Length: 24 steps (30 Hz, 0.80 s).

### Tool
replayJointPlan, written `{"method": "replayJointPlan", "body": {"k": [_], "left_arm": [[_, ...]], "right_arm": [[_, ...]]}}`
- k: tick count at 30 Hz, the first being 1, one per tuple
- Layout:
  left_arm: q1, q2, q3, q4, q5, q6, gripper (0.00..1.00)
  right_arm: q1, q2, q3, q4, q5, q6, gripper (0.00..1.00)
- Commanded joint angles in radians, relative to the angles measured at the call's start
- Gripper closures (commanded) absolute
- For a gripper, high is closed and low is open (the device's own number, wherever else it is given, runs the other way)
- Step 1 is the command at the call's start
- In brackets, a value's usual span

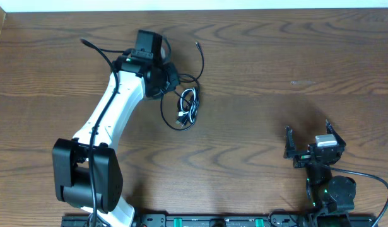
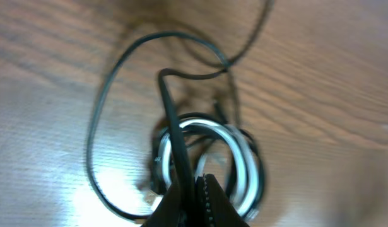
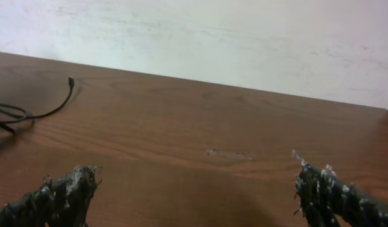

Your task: Untangle cables

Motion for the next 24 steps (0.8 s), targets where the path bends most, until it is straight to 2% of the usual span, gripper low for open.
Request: {"method": "replayJointPlan", "body": {"k": [1,7,13,14,15,16,18,22,24], "left_arm": [[-0.008,0.005,0.045,-0.021,0.128,0.042,0.93],[-0.071,0.007,0.026,-0.084,0.127,0.105,0.92],[-0.13,0.02,-0.019,-0.081,0.034,0.104,0.92],[-0.147,0.02,-0.022,-0.082,0.016,0.104,0.86],[-0.156,0.02,-0.022,-0.081,0.005,0.104,0.71],[-0.166,0.02,-0.022,-0.08,-0.002,0.104,0.5],[-0.167,0.02,-0.022,-0.08,-0.002,0.104,0.27],[-0.164,0.015,-0.021,-0.038,-0.002,0.104,0.02],[-0.165,0.001,-0.005,-0.007,-0.002,0.104,0.02]], "right_arm": [[-0.006,-0.003,-0.002,-0.004,-0.002,-0.01,0.01],[-0.006,-0.003,-0.002,-0.004,-0.002,-0.01,0.01],[-0.006,-0.003,-0.002,-0.004,-0.002,-0.01,0.01],[-0.006,-0.003,-0.002,-0.004,-0.002,-0.01,0.01],[-0.006,-0.003,-0.002,-0.004,-0.002,-0.01,0.01],[-0.006,-0.003,-0.002,-0.004,-0.002,-0.01,0.01],[-0.006,-0.003,-0.002,-0.004,-0.002,-0.01,0.01],[-0.006,-0.003,-0.002,-0.004,-0.002,-0.01,0.01],[-0.006,-0.003,-0.002,-0.004,-0.002,-0.01,0.01]]}}
